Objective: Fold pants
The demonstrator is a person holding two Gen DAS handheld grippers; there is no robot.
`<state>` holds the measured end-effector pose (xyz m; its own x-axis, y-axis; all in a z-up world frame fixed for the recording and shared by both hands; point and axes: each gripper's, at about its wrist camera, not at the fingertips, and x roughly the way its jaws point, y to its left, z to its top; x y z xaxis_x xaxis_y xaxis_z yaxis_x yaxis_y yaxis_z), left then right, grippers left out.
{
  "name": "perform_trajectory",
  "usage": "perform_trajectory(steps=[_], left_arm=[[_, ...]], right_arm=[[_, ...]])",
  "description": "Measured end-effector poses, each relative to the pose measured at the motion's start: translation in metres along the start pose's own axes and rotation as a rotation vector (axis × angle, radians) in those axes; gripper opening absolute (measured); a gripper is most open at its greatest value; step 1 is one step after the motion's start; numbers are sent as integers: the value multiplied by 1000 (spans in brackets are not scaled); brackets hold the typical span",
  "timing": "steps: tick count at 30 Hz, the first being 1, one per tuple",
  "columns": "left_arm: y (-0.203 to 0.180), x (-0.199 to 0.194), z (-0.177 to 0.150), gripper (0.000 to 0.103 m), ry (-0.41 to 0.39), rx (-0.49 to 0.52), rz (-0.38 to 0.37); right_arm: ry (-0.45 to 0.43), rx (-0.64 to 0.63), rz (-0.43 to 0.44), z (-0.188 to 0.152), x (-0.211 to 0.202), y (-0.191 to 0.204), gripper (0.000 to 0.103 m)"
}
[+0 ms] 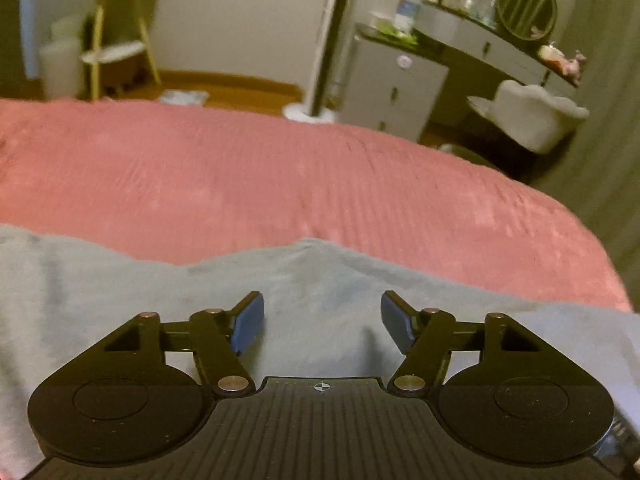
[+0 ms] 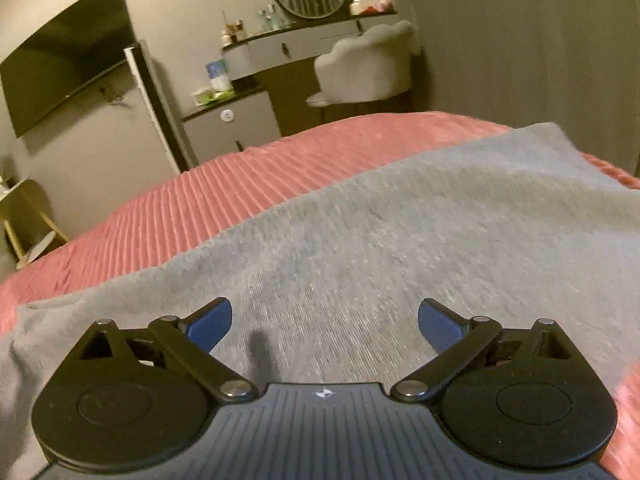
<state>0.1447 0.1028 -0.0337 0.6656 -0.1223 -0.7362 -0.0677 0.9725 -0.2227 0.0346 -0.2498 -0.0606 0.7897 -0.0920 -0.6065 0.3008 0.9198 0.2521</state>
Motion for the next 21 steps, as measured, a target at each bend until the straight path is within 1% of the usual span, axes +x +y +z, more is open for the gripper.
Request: perform_trajectory(steps=[2, 3, 5, 6, 7, 8, 10, 11, 12, 13, 14, 15, 16, 17, 18, 19, 21], left_arm=[[-2, 19, 5, 68, 32, -3, -40], [-4, 28, 5, 65, 57, 0, -53], [-6, 49, 7, 64, 125, 13, -73], [-7, 58, 8, 62, 150, 23, -69], [-8, 65, 10, 60, 153, 40, -51], [-9, 71, 13, 58, 138, 66, -30], [-10, 80, 23, 52, 80, 109, 48], [-10, 85, 29, 52, 37, 136, 135], [-10, 91, 34, 52, 13, 159, 236], [-8, 95, 38, 47, 16, 167, 317], [-5, 94, 42, 47, 40, 146, 346], [-2, 87, 43, 48, 49, 114, 287], [1, 76, 40, 51, 37, 84, 188], [1, 66, 37, 54, 24, 62, 103], [-1, 55, 32, 59, 21, 51, 50], [-6, 46, 26, 60, 21, 60, 24], [-16, 37, 14, 64, 30, 123, -17]], right_arm=[[6, -1, -13, -3, 6, 1, 99], [-4, -10, -22, -3, 9, 6, 99], [-12, -53, -44, -6, 13, 12, 100], [-10, -86, -58, -7, 16, 16, 100], [-10, -123, -71, -10, 16, 20, 100], [-10, -155, -87, -12, 18, 24, 100], [-12, -184, -105, -15, 17, 29, 100], [-14, -182, -104, -16, 17, 30, 100], [-18, -174, -103, -16, 16, 30, 100], [-25, -166, -97, -17, 15, 28, 100], [-29, -161, -92, -17, 14, 27, 100], [-32, -160, -91, -17, 14, 27, 100], [-32, -161, -92, -17, 15, 26, 100], [-32, -162, -95, -17, 16, 26, 100], [-33, -163, -98, -16, 18, 26, 100], [-34, -165, -102, -16, 18, 27, 100], [-31, -168, -106, -15, 20, 27, 100]])
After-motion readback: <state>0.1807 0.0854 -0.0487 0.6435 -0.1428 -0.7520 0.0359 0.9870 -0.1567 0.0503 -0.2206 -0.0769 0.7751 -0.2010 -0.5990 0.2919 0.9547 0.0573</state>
